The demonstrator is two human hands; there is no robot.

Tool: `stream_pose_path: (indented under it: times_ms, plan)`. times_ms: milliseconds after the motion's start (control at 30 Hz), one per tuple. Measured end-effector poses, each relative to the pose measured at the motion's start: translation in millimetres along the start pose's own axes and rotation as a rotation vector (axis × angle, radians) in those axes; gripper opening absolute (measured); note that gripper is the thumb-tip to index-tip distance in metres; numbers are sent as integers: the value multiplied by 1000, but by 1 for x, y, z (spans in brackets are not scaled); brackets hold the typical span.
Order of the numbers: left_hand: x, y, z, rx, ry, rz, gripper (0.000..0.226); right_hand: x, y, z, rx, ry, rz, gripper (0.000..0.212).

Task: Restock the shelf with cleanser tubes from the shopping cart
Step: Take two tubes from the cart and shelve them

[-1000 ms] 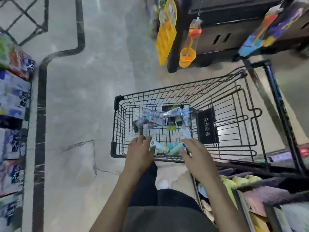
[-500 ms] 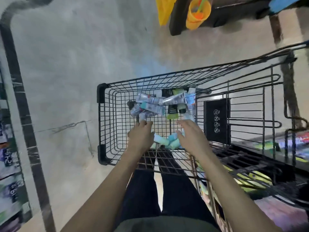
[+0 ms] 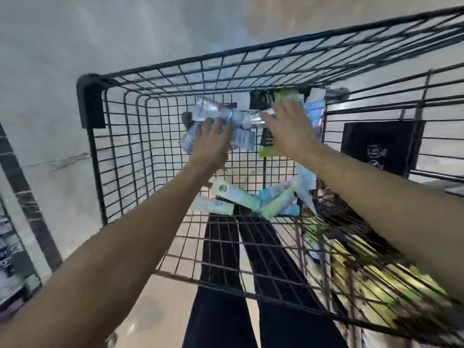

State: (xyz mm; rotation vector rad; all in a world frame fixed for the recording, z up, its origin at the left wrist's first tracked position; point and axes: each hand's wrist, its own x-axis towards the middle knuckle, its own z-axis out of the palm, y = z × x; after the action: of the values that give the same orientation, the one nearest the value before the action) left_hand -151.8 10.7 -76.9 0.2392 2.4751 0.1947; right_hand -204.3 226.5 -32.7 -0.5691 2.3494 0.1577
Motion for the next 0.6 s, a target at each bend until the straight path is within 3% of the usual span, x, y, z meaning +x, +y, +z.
stream_pose_path:
  times_ms: [100,233,333,467,600]
  plan:
    - [7,-8,7,22,36,40,72,12,2,11,-17,-5,0,95]
    - [10,-12,4,122,175,130,57,19,9,20,-51,124,-45,89]
    - [7,-12,-3,106,155,147,50,17,12,18,21,145,-55,73]
    - [-6,-11,-8,-51,93,88,35,-4,9,7,361,145,59,45]
    - [-30,-9,-15,-393,43,-79,33,-38,5,-1,861,227,330,35]
